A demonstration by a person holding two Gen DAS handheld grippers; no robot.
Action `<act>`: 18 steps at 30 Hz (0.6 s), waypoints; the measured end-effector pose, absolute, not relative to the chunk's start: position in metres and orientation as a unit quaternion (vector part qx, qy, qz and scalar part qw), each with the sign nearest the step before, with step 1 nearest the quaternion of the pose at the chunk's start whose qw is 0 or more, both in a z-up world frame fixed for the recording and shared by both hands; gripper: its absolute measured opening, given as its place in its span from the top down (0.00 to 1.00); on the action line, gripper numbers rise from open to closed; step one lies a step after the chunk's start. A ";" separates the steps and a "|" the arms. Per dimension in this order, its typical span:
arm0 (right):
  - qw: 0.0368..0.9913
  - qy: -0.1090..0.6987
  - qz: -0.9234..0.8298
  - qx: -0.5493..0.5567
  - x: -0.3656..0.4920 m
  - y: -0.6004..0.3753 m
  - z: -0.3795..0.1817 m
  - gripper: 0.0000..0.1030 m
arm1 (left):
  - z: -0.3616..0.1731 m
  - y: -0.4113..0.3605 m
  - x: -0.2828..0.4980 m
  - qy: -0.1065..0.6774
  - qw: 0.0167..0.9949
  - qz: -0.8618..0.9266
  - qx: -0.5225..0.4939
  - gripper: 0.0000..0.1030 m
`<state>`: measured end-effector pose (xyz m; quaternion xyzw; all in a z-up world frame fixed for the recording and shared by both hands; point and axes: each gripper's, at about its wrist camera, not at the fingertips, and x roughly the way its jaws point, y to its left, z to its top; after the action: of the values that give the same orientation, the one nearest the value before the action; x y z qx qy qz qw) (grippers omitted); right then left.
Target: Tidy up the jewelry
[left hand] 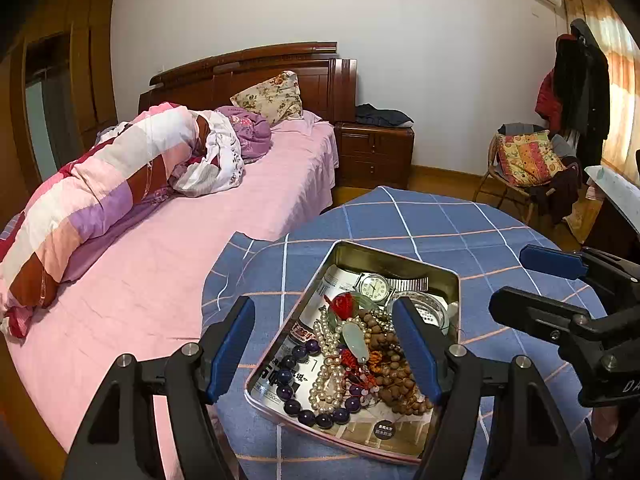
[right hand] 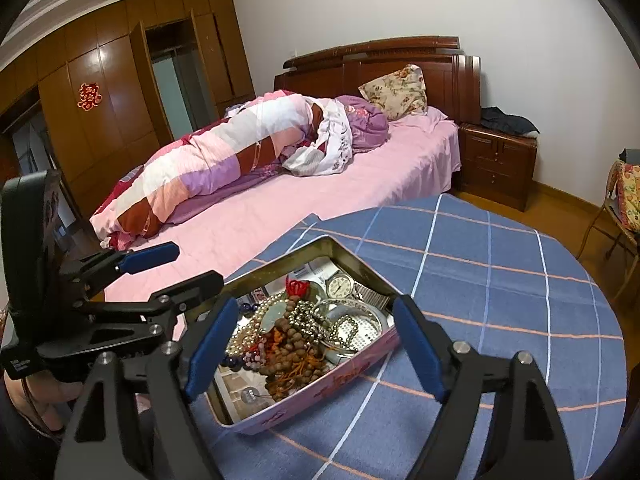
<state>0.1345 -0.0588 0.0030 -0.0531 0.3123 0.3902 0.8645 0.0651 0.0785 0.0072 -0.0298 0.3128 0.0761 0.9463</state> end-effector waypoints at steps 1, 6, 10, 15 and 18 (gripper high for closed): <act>0.865 0.311 0.390 -0.053 0.134 -0.059 0.003 0.19 | 0.007 0.078 0.065 0.313 0.946 0.076 -0.030 0.31; 0.866 0.311 0.388 -0.052 0.134 -0.061 0.003 0.19 | 0.007 0.080 0.065 0.316 0.945 0.075 -0.036 0.31; 0.866 0.311 0.388 -0.053 0.135 -0.062 0.002 0.19 | 0.005 0.080 0.066 0.320 0.944 0.069 -0.040 0.31; 0.866 0.311 0.387 -0.053 0.135 -0.062 0.002 0.19 | 0.005 0.081 0.066 0.319 0.944 0.070 -0.043 0.31; 0.867 0.310 0.386 -0.055 0.135 -0.062 0.002 0.19 | 0.005 0.081 0.066 0.321 0.943 0.071 -0.042 0.30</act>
<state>0.1349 -0.0618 0.0020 -0.0552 0.3104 0.3865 0.8667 0.0664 0.0810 0.0050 -0.0418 0.3215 0.0713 0.9433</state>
